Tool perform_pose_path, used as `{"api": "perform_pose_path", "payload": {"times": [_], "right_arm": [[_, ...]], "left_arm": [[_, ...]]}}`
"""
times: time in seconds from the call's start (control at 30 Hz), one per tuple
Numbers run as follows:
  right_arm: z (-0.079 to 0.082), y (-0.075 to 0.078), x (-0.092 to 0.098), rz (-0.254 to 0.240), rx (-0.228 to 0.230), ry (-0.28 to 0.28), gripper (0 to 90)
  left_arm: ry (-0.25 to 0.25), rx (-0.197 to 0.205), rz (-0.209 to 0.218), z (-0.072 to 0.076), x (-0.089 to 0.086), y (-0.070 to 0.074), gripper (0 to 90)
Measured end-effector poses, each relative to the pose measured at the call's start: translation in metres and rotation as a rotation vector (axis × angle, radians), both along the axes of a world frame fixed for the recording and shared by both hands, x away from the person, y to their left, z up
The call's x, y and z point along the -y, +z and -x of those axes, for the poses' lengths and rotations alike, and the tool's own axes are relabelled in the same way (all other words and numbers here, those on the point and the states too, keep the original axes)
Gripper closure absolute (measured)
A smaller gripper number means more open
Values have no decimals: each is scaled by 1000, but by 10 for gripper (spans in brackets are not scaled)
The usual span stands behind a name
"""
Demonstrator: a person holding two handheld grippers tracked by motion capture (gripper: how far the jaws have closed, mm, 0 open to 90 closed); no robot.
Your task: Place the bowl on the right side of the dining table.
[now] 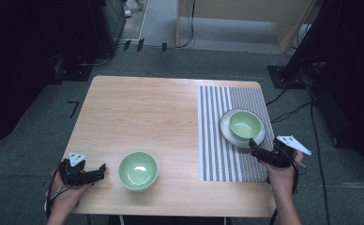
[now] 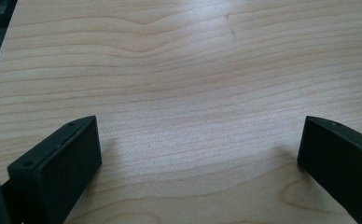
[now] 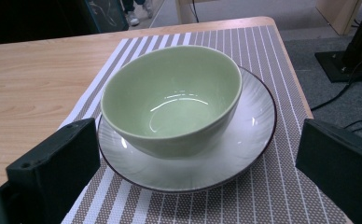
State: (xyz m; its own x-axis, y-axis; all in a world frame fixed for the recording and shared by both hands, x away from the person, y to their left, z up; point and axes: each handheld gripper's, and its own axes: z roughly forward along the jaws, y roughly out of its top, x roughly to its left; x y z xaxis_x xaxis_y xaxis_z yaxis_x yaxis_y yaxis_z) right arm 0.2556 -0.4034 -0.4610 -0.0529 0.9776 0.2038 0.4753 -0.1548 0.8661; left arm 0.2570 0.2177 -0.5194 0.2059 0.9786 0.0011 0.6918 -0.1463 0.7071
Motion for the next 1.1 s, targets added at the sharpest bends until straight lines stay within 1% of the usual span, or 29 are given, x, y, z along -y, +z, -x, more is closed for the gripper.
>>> {"api": "perform_pose_path", "payload": {"times": [0.33,0.57,1.1], "right_arm": [[11,-6,3,10,-2,2,0],[18,-12,5,12,-18,-2,0],[35,-25,13,35,-46,-9,0]], "left_arm": [[0,0,0,0,0,0,0],[0,0,0,0,0,0,0],[0,0,0,0,0,0,0]]}}
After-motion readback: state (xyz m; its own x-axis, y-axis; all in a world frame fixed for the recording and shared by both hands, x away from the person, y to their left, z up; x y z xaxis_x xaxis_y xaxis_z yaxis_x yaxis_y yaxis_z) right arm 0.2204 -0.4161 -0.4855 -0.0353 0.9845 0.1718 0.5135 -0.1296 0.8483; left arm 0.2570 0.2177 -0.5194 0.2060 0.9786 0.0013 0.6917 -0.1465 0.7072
